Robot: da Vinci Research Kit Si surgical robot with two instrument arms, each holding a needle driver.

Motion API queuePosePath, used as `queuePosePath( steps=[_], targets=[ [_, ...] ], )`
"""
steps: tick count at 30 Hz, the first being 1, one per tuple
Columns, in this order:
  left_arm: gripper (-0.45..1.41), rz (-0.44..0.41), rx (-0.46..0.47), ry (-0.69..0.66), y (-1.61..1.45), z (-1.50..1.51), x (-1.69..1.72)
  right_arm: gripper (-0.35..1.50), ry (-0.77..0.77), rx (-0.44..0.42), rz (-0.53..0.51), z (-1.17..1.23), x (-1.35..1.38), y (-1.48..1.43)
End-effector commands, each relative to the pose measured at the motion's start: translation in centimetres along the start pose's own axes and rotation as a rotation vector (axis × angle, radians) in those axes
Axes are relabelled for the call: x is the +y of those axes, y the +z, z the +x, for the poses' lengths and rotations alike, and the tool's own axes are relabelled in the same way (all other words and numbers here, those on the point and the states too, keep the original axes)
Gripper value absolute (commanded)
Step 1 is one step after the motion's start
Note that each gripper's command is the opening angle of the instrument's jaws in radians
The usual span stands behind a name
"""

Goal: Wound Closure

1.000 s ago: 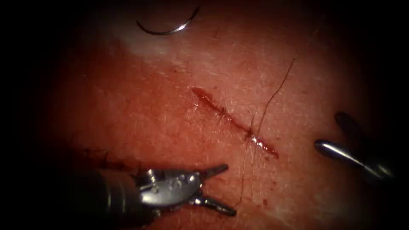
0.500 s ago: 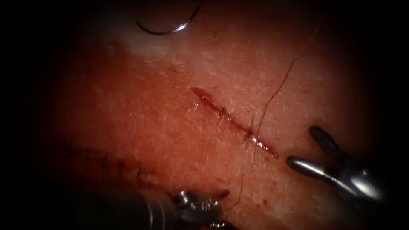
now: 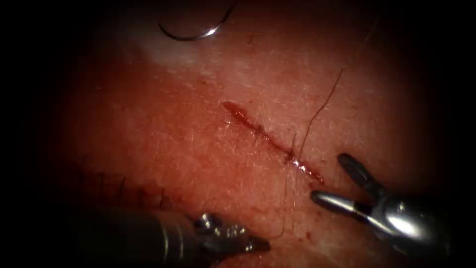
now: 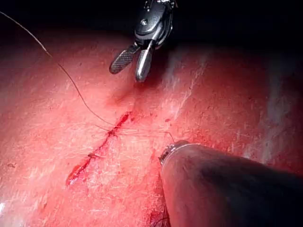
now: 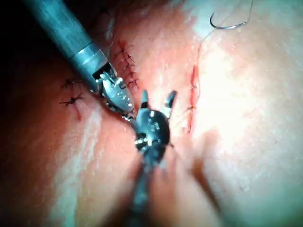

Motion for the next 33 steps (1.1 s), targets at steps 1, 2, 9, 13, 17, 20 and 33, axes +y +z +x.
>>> queuePosePath(
  steps=[1, 2, 9, 13, 17, 20, 33],
  targets=[
    [-0.45, 0.001, 0.003, -0.002, 0.07, -0.04, 0.02, 1.03, -0.002, -0.005, 0.015, -0.07, -0.1, 0.08],
    [-0.45, 0.001, 0.006, -0.003, 0.05, -0.02, 0.0, 1.03, -0.009, -0.007, 0.019, -0.07, -0.11, 0.1],
    [-0.45, 0.001, 0.034, -0.016, -0.24, 0.1, -0.03, 0.99, -0.176, -0.037, 0.092, -0.12, -0.23, 0.32],
    [-0.45, 0.009, 0.06, -0.008, -0.54, 0.19, -0.09, 1.03, -0.338, -0.044, 0.139, -0.12, -0.18, 0.43],
    [-0.45, 0.01, 0.076, -0.008, -0.78, 0.27, -0.11, 1.09, -0.483, -0.035, 0.135, -0.13, -0.15, 0.49],
    [-0.45, 0.013, 0.079, -0.003, -0.84, 0.32, -0.09, 1.19, -0.538, -0.04, 0.13, -0.16, -0.14, 0.59],
    [-0.45, 0.014, 0.089, 0.012, -0.87, 0.41, -0.03, 1.33, -0.764, -0.096, -0.025, -0.49, 0.1, 1.37]
  ],
)
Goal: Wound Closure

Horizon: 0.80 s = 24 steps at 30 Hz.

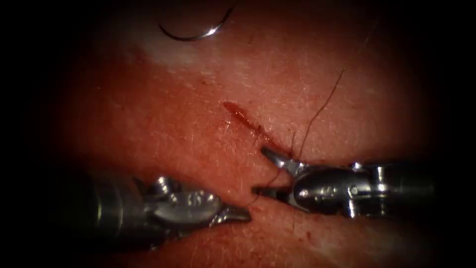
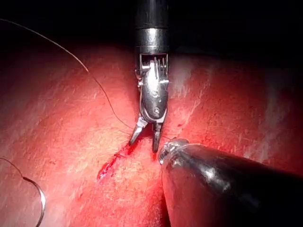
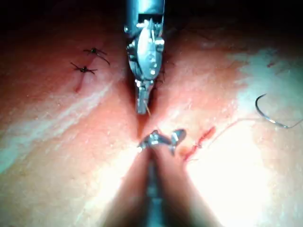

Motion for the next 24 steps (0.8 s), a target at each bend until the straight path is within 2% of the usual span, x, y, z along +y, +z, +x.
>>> queuePosePath(
  steps=[1, 6, 12, 18, 19, 21, 22, 24],
  targets=[
    [-0.45, -0.007, 0.0, 0.004, 0.1, -0.04, 0.02, 1.33, -0.01, -0.001, -0.004, -0.03, -0.09, 0.13],
    [-0.45, -0.01, 0.003, 0.003, 0.12, -0.04, 0.02, 1.33, -0.032, -0.007, -0.024, -0.15, -0.13, 0.29],
    [-0.45, -0.015, 0.002, 0.004, 0.14, -0.05, 0.02, 1.31, -0.036, -0.008, -0.024, -0.21, -0.13, 0.32],
    [-0.45, -0.016, 0.002, 0.004, 0.15, -0.06, 0.03, 1.21, -0.036, -0.007, -0.027, -0.23, -0.13, 0.33],
    [-0.45, -0.019, 0.001, 0.004, 0.15, -0.06, 0.03, 1.09, -0.036, -0.011, -0.022, -0.23, -0.13, 0.33],
    [-0.45, -0.018, 0.002, 0.004, 0.15, -0.06, 0.03, -0.25, -0.039, 0.014, 0.059, -0.22, -0.15, 0.3],
    [-0.45, -0.018, 0.001, 0.004, 0.15, -0.06, 0.03, -0.35, -0.051, 0.002, 0.083, -0.21, -0.15, 0.3],
    [-0.45, -0.019, 0.001, 0.004, 0.15, -0.06, 0.03, -0.35, -0.057, -0.013, 0.097, -0.21, -0.14, 0.3]
  ],
)
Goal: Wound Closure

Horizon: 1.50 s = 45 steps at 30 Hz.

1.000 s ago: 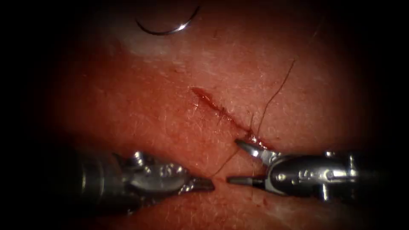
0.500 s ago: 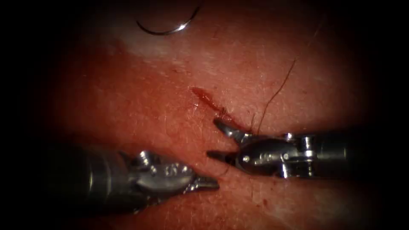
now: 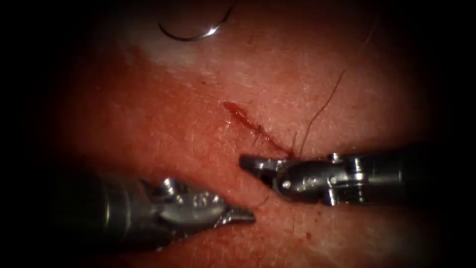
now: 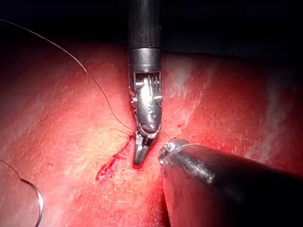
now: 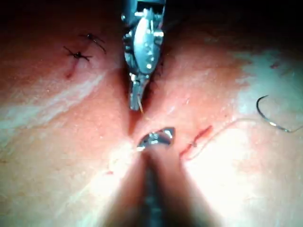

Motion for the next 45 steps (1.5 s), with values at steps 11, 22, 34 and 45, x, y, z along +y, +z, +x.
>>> queuePosePath(
  steps=[11, 22, 34, 45],
  targets=[
    [-0.45, -0.006, 0.012, -0.001, -0.37, -0.04, -0.25, 1.13, 0.001, -0.041, 0.004, 0.11, -0.12, -0.42],
    [-0.43, -0.023, -0.003, -0.002, -0.77, -0.45, -0.95, 1.2, 0.059, -0.071, -0.086, 0.17, 0.06, -0.98],
    [0.86, -0.051, -0.094, -0.018, -0.27, -1.1, -1.79, 1.2, 0.061, -0.067, -0.082, 0.26, -0.04, -0.83],
    [1.09, 0.046, -0.048, 0.005, -0.3, -1.11, -2.32, 1.18, 0.073, -0.067, -0.082, 0.29, -0.06, -0.85]
  ],
)
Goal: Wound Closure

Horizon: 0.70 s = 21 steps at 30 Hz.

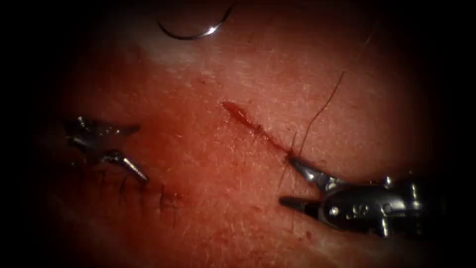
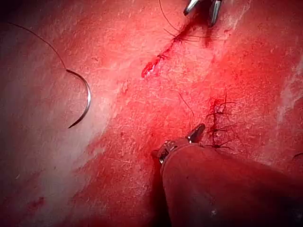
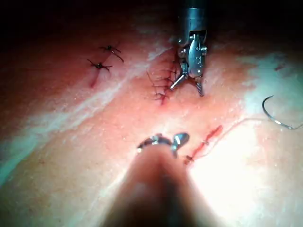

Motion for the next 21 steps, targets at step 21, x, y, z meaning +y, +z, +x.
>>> queuePosePath(
  steps=[21],
  targets=[
    [0.94, 0.515, 0.032, 0.293, -0.09, 0.08, -0.7, 1.16, 0.007, -0.001, 0.01, 0.12, -0.16, 0.03]
  ],
)
